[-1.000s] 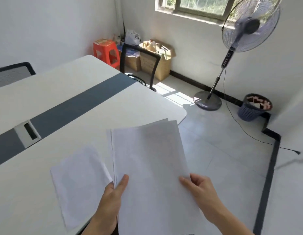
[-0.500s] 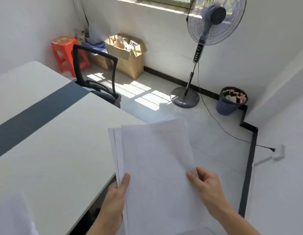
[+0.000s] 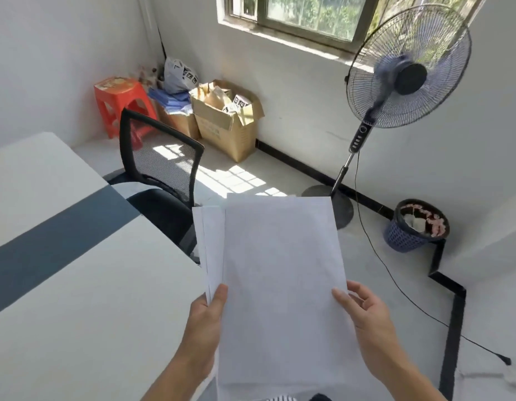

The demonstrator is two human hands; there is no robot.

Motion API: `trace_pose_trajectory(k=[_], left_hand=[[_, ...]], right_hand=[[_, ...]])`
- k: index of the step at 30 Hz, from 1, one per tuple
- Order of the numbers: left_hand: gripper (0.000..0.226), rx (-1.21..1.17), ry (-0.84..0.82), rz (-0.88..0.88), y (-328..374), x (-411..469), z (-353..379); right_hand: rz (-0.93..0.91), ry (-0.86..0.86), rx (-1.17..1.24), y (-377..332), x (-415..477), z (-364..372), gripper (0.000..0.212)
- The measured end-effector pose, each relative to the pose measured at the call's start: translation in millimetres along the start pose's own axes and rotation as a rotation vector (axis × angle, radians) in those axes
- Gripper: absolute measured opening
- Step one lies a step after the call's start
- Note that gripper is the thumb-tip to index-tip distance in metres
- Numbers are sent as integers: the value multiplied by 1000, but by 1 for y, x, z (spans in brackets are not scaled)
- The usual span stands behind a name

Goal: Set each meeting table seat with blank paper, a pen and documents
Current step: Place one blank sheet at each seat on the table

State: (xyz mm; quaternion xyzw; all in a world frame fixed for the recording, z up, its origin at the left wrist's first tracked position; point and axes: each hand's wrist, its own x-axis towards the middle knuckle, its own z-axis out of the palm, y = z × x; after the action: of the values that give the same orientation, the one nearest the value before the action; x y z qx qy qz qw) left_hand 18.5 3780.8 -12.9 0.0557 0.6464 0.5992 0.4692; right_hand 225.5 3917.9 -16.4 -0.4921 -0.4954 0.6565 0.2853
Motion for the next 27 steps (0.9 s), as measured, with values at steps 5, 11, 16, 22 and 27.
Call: trace_pose_trajectory(k=[5,11,16,22,27], left_hand=[[34,-14,72,4,30,61,27],[29,-112,274,-17,58,139,76],[29,-229,483,7,102,184,111],[21,-384,720,47,121,208,96],[24,-534,856,83,131,240,61]], right_hand=[[65,-88,-73,-12,85,3,7],[29,-265,-198,-50,227,10,17],[-40,-407,-346,-95,336,39,50],[-59,-663,-478,-136,406,113,19],[-109,-829,-608,-143,439,191,19]])
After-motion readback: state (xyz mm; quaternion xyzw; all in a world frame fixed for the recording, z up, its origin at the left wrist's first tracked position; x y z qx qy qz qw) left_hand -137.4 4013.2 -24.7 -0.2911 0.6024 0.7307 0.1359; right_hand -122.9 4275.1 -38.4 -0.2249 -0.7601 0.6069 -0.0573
